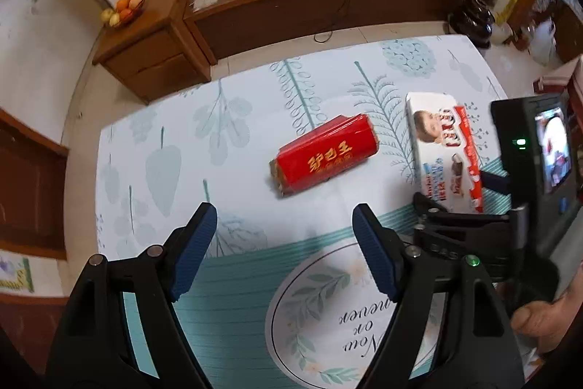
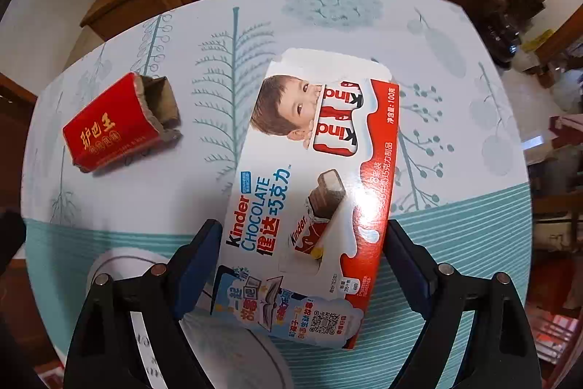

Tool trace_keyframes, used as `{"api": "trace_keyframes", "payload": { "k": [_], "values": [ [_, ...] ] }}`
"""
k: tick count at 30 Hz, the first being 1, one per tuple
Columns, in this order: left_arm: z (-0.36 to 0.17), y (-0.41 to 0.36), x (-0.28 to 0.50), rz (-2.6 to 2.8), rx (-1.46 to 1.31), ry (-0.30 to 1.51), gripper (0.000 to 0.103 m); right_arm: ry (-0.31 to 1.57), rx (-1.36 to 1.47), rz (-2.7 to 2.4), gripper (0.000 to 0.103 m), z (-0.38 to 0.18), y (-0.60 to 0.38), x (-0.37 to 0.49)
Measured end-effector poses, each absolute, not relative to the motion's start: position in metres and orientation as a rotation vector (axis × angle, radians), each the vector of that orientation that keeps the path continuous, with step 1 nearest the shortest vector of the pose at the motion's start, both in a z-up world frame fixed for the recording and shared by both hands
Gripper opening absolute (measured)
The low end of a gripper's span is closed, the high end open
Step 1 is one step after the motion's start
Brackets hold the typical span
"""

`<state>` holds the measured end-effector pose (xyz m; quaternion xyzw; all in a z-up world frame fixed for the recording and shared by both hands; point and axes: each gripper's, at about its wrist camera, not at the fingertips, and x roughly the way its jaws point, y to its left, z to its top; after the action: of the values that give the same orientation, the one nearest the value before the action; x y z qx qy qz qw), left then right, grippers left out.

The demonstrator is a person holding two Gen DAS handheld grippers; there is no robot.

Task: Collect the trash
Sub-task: 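Grasp the red box with the left tool while the right tool grasps the Kinder chocolate box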

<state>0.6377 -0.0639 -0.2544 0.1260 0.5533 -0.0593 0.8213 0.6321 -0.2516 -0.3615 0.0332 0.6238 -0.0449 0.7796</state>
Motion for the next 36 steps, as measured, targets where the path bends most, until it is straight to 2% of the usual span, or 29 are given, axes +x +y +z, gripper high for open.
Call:
{"api": "trace_keyframes", "payload": {
  "k": [13, 21, 24, 27, 28, 31, 33, 36],
  "values": [
    [-0.306, -0.13, 0.672, -0.285, 0.567, 1.246, 0.075, 1.344, 0.164, -0.027, 0.087, -0.365, -0.31, 0.625],
    [-0.334, -0.149, 0.702, -0.299, 0.609, 1.299, 0.074, 1.343, 0.18, 0.03, 0.087, -0.366, -0.314, 0.619],
    [-0.339, -0.148, 0.709, -0.298, 0.588, 1.317, 0.063, 1.344, 0.178, 0.054, 0.087, -0.367, -0.319, 0.616],
    [-0.338, -0.142, 0.711, -0.294, 0.546, 1.327, 0.06, 1.346, 0.184, 0.073, 0.087, -0.366, -0.323, 0.611],
    [-0.337, -0.14, 0.711, -0.291, 0.532, 1.329, 0.053, 1.347, 0.186, 0.077, 0.087, -0.365, -0.325, 0.612],
    [-0.332, -0.131, 0.709, -0.27, 0.465, 1.35, 0.039, 1.348, 0.197, 0.089, 0.087, -0.361, -0.328, 0.615],
    [-0.326, -0.123, 0.704, -0.276, 0.394, 1.361, 0.034, 1.346, 0.201, 0.097, 0.087, -0.359, -0.33, 0.611],
    [-0.32, -0.112, 0.693, -0.265, 0.319, 1.376, 0.03, 1.347, 0.205, 0.112, 0.087, -0.359, -0.331, 0.604]
  ]
}}
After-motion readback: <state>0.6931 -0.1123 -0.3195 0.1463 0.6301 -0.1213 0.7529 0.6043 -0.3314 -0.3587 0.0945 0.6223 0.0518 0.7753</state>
